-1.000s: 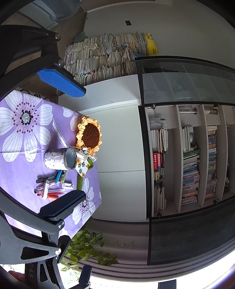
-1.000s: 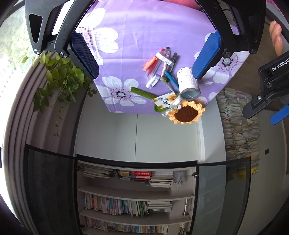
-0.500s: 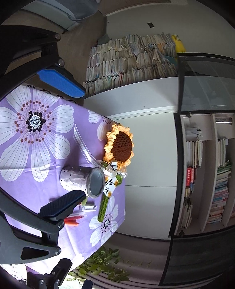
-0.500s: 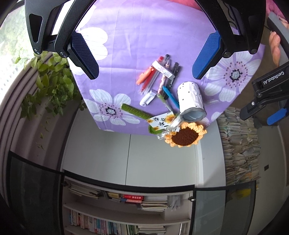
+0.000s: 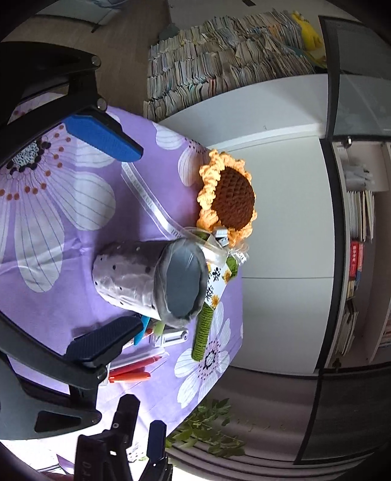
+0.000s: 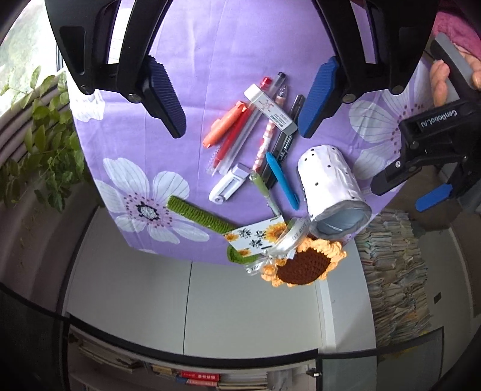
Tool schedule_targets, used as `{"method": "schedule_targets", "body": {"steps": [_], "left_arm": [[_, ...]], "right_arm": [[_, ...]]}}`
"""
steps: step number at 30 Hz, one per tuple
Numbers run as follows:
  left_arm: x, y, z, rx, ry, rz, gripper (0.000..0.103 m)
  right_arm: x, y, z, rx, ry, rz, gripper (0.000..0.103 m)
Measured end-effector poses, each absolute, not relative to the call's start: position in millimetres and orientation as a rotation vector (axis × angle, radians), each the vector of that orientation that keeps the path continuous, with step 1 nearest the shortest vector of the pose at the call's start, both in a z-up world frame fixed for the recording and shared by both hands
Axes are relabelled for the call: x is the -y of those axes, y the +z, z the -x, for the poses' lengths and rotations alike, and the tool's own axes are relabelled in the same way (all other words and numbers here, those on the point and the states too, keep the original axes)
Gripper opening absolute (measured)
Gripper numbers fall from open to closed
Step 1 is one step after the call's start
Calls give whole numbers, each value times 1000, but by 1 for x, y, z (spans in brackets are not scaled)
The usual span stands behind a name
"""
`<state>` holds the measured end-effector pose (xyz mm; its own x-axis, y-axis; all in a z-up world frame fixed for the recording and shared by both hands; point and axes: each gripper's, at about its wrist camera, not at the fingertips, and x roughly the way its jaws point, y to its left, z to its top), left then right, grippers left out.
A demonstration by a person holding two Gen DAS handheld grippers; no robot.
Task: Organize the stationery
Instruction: 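Move the left gripper to the white polka-dot pen cup and grasp it, then grasp the blue pens with the right gripper while the left gripper holds the cup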
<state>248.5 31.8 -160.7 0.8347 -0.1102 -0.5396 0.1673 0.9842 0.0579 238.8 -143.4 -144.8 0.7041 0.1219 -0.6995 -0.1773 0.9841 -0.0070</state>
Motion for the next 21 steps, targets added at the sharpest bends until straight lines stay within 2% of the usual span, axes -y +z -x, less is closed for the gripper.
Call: {"method": "schedule_targets", "body": {"steps": [2, 13, 15, 17, 21], "left_arm": [[-24, -167, -258, -575, -156, -126, 102], [-7, -173, -286, -566, -159, -156, 101], [-6, -173, -284, -549, -153, -163, 94], [-8, -171, -284, -555, -175, -151, 71], [-15, -170, -282, -567, -200, -119, 71]], "right_arm": [[152, -152, -253, -815, 170, 36, 63], [182, -178, -286, -885, 126, -42, 63], [182, -181, -289, -896, 129, -38, 63], [183, -183, -292, -903, 130, -42, 63], [185, -183, -294, -904, 131, -56, 63]]}}
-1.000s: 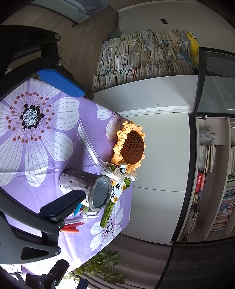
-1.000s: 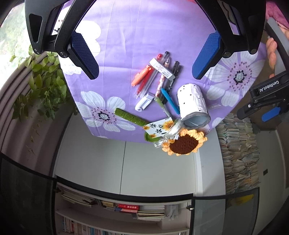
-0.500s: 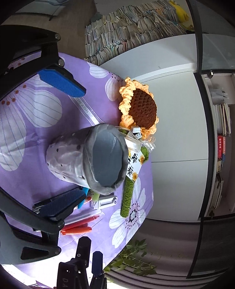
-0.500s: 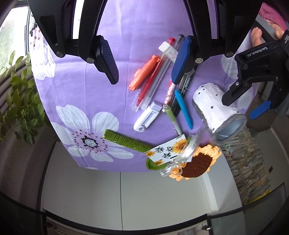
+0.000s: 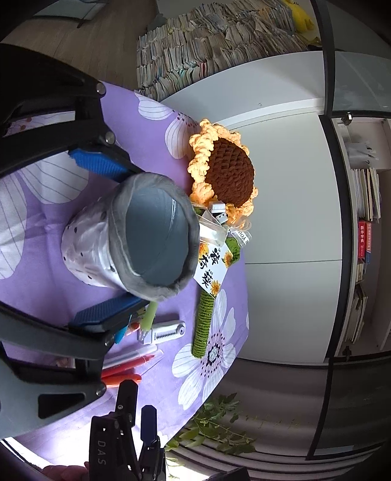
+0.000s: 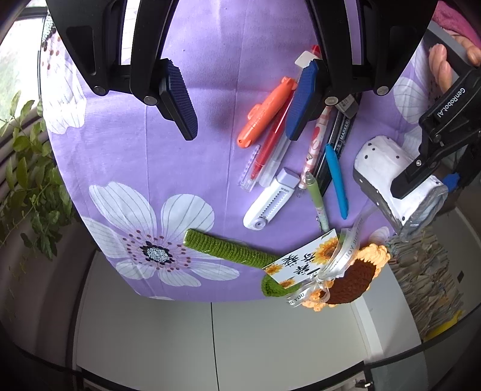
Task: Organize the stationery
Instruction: 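Grasp the blue pens with the right gripper while the left gripper holds the cup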
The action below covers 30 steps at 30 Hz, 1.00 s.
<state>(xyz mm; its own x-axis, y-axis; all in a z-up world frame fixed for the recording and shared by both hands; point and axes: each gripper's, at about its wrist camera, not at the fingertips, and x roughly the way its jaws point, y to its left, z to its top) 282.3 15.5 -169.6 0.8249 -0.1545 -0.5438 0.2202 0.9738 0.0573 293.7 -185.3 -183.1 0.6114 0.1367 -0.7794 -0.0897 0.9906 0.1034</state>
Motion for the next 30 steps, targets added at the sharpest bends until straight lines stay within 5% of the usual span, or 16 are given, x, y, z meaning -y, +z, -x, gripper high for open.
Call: {"method": "schedule_targets", "body": {"steps": [16, 20, 30], "left_arm": [[-53, -174, -263, -543, -180, -138, 71], [-58, -176, -263, -533, -176, -135, 71], [-67, -177, -266, -531, -181, -116, 71]], "right_arm": [[107, -155, -322, -917, 374, 169, 63], [85, -157, -343, -949, 428, 198, 47], [38, -176, -395, -1032, 521, 290, 45]]}}
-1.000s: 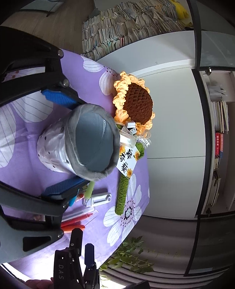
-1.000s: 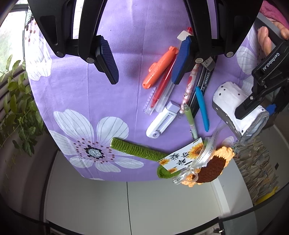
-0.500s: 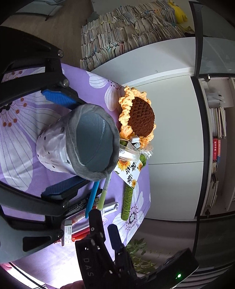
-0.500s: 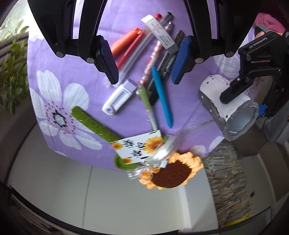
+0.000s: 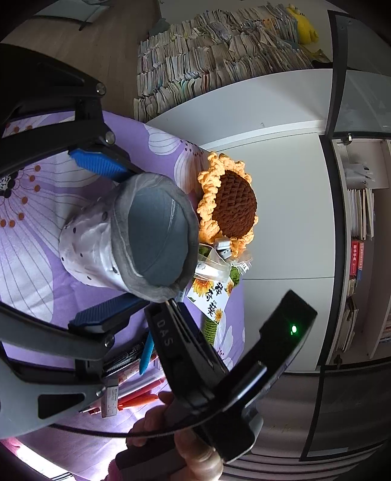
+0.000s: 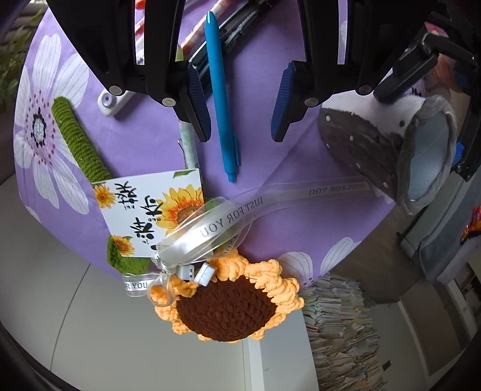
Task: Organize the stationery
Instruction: 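Grasp the blue pens with the right gripper while the left gripper holds the cup, then lower the blue pens into the cup with the right gripper and release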
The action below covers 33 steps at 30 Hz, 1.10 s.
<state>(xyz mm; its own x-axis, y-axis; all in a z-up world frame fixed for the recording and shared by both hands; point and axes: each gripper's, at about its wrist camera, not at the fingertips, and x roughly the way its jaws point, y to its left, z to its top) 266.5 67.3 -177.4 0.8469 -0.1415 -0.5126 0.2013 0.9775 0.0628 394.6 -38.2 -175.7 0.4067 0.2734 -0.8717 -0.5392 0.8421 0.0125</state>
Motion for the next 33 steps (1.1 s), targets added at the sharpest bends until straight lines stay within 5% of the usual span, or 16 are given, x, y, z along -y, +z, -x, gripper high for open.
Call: {"method": "schedule_targets", "body": {"steps": [8, 12, 14, 33], "left_arm": [[-66, -181, -268, -537, -186, -123, 71], [-68, -180, -267, -524, -202, -104, 70], [-72, -179, -268, -520, -211, -76, 70], [-70, -180, -271, -539, -233, -77, 70]], "right_arm": [[20, -191, -422, -1083, 518, 334, 44], [17, -193, -424, -1087, 516, 348, 16], [17, -192, -423, -1098, 519, 336, 14], [52, -40, -319, -667, 546, 146, 11]]}}
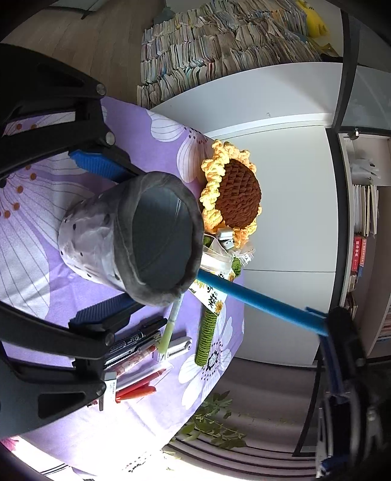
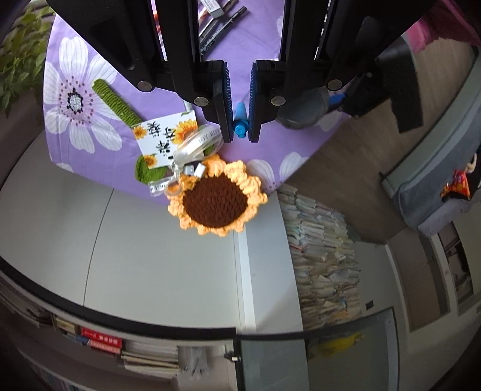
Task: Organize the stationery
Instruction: 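Lower the blue pens into the cup with the right gripper and release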
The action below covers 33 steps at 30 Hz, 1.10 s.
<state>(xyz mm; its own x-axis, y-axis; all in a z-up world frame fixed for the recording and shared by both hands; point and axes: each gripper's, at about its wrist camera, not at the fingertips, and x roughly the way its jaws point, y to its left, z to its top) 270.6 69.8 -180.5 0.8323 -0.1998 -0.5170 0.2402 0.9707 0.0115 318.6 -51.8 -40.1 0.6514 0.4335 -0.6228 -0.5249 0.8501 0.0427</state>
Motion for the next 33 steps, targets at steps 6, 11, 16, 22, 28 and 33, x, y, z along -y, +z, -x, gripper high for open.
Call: {"method": "schedule_targets", "body": {"steps": [6, 11, 16, 22, 28, 33], "left_arm": [[-67, -181, -272, -542, -230, -94, 70], [-67, -181, -272, -544, -234, -102, 70], [-68, -182, -274, -560, -239, -95, 70], [-67, -183, -275, -560, -239, -97, 70], [-67, -183, -275, -557, -239, -96, 70], [-66, -183, -275, -557, -239, -96, 70]], "right_arm": [[49, -8, -304, -575, 577, 122, 11], [43, -1, -301, -564, 639, 101, 11], [28, -20, -308, -632, 677, 126, 11], [14, -67, -328, -797, 689, 147, 11], [15, -87, -337, -855, 688, 133, 11], [16, -89, -341, -892, 711, 103, 11]]}}
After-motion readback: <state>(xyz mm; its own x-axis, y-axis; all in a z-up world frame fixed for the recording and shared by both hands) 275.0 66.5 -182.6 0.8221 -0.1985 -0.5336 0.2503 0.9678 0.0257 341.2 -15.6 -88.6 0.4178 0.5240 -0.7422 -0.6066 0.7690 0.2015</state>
